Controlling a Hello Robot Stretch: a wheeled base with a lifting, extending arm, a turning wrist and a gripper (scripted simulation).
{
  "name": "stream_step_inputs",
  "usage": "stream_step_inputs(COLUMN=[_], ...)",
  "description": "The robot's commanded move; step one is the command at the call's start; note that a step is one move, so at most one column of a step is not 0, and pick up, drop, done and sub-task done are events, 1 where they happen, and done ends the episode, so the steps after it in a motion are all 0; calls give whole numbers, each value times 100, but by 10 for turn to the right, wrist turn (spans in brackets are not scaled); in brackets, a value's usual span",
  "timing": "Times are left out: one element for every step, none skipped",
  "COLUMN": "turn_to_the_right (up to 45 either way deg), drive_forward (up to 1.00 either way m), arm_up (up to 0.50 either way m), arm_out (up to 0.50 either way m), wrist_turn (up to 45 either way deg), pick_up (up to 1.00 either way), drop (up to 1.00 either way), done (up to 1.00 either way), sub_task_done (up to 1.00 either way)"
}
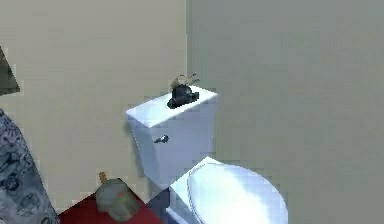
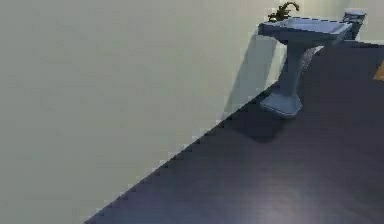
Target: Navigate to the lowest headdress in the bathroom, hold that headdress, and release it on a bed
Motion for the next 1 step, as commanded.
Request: stream_step_inputs(turn_to_the_right=[-450], drive_forward=[0], arm_up=[0], arm_out=[0], wrist_turn=[0], pick_up=[0], drop=[0], done=[0], sub_task_done=[0])
